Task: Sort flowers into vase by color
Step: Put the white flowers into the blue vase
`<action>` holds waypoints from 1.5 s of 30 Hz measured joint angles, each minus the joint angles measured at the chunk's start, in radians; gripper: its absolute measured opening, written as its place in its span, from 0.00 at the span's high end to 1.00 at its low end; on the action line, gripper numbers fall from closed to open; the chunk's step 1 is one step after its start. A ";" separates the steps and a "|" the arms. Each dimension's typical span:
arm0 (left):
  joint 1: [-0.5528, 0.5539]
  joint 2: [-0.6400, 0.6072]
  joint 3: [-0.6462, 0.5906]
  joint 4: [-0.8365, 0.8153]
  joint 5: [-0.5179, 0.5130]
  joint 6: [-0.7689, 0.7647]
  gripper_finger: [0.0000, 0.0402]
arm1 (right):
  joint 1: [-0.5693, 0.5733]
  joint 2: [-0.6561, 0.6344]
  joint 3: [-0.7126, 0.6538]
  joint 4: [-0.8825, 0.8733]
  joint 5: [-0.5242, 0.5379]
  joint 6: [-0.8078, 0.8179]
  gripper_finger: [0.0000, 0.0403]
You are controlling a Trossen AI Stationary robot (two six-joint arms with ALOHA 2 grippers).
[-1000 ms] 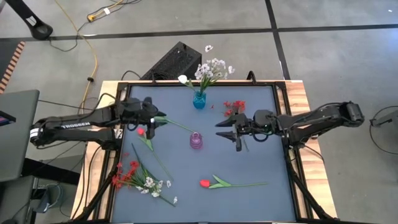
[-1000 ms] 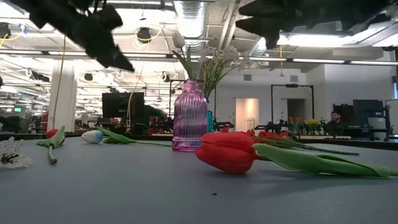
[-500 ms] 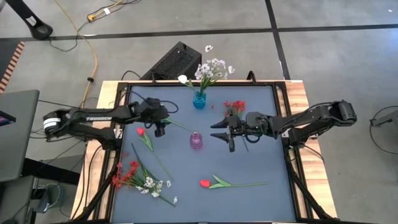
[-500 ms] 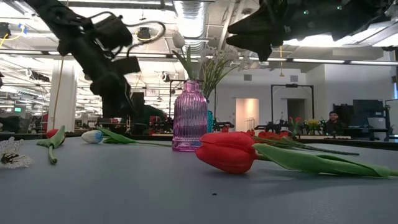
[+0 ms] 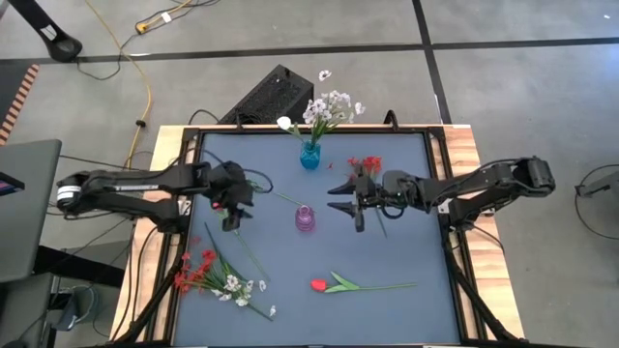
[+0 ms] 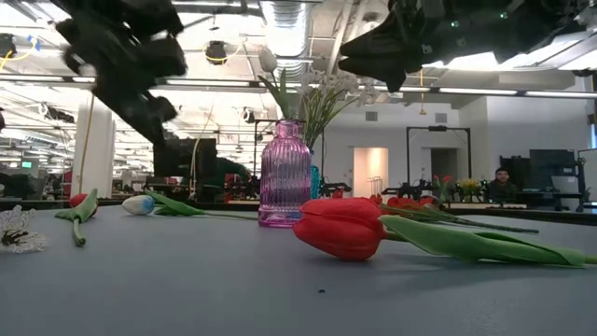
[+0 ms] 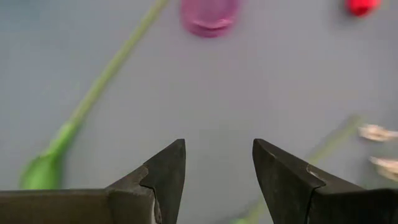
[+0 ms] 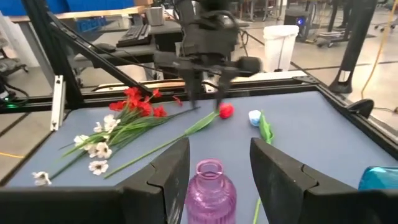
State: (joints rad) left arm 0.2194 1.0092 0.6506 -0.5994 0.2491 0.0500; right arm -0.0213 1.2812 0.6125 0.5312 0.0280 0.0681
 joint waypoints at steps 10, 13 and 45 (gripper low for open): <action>-0.258 -0.039 0.005 -0.056 -0.054 -0.254 0.56 | -0.048 0.000 0.000 0.009 -0.001 -0.021 0.52; -0.301 0.026 0.057 -0.094 -0.010 -0.277 0.56 | -0.042 0.000 0.000 0.012 -0.002 -0.025 0.52; -0.596 0.466 0.155 -0.369 -0.097 -0.016 0.56 | 0.015 0.000 0.000 -0.003 -0.006 -0.043 0.52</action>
State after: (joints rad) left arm -0.3763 1.4750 0.8055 -0.9682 0.1517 0.0345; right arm -0.0067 1.2808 0.6125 0.5285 0.0219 0.0246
